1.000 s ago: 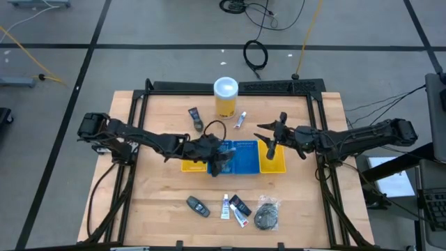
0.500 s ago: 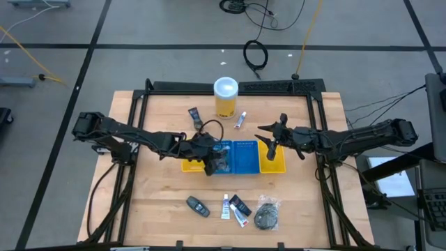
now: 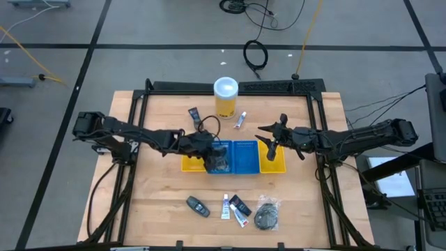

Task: Pick & Place Travel size toiletries
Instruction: Put the black comb into the left blue bin

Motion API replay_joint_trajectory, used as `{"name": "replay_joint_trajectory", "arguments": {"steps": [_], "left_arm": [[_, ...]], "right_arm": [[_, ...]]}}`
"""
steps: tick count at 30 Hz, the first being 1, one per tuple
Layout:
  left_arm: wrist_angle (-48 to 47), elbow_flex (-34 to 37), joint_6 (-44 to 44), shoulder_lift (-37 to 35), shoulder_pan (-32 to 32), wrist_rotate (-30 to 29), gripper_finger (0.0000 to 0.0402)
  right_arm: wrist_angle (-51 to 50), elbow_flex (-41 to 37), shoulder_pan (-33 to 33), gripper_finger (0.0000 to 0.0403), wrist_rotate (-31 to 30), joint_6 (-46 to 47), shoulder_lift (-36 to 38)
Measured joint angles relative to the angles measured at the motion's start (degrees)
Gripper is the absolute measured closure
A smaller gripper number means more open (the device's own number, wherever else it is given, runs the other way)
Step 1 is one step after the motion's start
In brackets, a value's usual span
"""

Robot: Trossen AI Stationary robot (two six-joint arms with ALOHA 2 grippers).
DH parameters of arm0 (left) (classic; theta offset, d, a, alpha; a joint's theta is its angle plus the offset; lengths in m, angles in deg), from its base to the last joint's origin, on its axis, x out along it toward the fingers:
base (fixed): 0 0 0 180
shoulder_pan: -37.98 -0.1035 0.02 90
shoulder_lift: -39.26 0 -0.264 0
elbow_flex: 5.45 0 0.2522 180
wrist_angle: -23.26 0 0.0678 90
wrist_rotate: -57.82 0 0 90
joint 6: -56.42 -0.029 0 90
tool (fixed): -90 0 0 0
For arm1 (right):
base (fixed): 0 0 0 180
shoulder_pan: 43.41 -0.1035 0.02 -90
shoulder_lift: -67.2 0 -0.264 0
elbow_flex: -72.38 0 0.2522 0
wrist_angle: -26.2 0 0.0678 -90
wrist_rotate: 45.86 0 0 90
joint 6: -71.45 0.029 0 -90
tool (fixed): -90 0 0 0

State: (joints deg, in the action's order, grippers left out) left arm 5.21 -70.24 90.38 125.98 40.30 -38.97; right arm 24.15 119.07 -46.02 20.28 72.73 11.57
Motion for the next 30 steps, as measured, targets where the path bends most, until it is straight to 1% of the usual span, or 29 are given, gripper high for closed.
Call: {"name": "replay_joint_trajectory", "arguments": {"steps": [8,20,25,30], "left_arm": [[8.2,4.0,0.5,1.2,-2.5,6.8,0.0391],[9.1,5.1,0.3,1.7,-3.8,7.0,0.0388],[9.5,5.1,-0.4,1.8,-3.7,9.1,0.0390],[10.6,5.1,-0.6,1.8,-3.7,8.4,0.0392]], "right_arm": [[0.0,0.0,0.0,0.0250,0.0,0.0,0.0],[0.0,0.0,0.0,0.0250,0.1,1.0,0.0],[0.0,0.0,0.0,0.0250,0.1,1.0,0.0],[0.0,0.0,0.0,0.0250,0.1,1.0,0.0]]}}
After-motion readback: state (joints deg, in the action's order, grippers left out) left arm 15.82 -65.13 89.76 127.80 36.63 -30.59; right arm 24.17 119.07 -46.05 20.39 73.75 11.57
